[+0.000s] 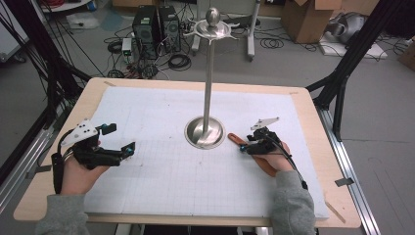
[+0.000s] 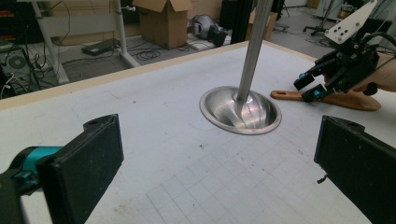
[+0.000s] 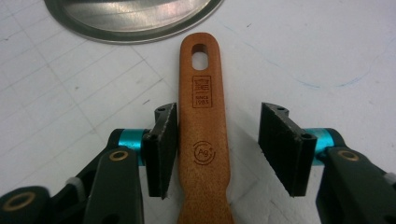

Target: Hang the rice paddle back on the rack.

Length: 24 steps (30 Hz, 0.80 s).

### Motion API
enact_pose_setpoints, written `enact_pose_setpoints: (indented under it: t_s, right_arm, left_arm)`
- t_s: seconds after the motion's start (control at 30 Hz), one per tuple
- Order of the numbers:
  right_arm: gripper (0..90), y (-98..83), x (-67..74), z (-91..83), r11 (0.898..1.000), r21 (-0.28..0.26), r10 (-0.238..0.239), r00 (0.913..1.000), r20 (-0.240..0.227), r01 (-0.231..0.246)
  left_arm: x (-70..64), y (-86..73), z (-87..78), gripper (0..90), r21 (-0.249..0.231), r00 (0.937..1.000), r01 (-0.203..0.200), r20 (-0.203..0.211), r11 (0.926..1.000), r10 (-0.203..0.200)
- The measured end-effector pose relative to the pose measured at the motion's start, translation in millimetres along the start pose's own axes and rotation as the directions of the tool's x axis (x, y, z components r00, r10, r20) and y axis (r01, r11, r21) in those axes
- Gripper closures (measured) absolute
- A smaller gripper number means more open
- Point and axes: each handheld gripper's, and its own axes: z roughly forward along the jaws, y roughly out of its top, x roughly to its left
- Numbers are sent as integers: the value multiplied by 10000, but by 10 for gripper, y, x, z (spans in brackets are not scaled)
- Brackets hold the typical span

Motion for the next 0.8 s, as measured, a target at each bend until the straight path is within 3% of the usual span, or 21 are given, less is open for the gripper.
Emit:
enact_pose_setpoints:
  t_s: [0.8]
  right_arm:
    - [577, -18, 29, -52, 9995, 271, -126, 9997, -223, 132]
  left_arm:
    - [-3, -6, 28, 18, 78, 10000, -19, 27, 10000, 19]
